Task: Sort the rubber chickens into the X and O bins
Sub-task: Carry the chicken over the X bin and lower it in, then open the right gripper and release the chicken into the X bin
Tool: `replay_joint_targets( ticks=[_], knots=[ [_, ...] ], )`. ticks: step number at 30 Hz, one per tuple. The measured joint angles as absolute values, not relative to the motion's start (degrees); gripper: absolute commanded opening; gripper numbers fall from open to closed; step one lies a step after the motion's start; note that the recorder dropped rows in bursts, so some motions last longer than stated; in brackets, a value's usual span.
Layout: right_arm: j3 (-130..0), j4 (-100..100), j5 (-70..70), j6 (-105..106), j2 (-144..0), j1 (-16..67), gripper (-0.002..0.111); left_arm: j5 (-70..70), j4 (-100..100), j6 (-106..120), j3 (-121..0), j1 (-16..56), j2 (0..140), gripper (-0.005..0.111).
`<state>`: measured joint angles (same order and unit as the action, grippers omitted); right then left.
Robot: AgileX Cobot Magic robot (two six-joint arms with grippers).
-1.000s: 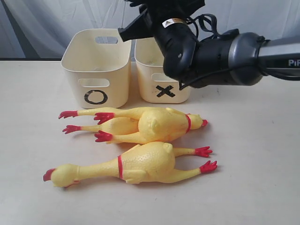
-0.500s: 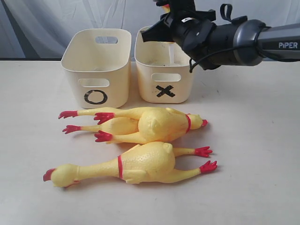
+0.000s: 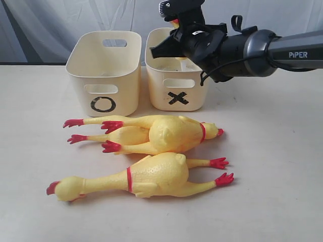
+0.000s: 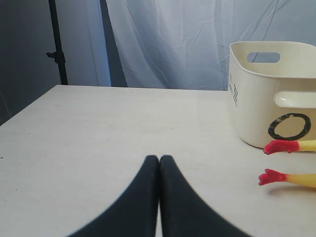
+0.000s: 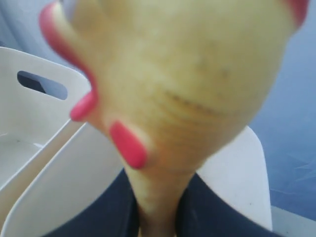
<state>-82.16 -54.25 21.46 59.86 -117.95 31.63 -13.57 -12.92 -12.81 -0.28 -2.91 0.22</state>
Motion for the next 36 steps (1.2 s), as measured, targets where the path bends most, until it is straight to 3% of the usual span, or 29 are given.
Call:
replay_joint_targets(
  ticks=[4, 7, 12, 36],
  knots=[
    [-82.2, -55.0, 21.8, 59.9, -118.0, 31.6, 0.06, -13.6, -12.9, -12.8, -0.3, -2.9, 0.2, 0.0],
    [-82.2, -55.6, 22.1, 60.1, -118.0, 31.6, 0.08, -13.6, -12.9, -12.8, -0.3, -2.9, 0.2, 0.0],
    [-82.2, -56.5, 23.3, 60.1, -118.0, 31.6, 0.075, -13.6, -12.9, -12.8, -0.3, -2.9, 0.2, 0.0],
    [-82.2, -56.1, 22.5, 60.1, -112.0, 31.6, 0.075, -13.6, -12.9, -12.8, -0.3, -2.9, 0.2, 0.0]
  ],
)
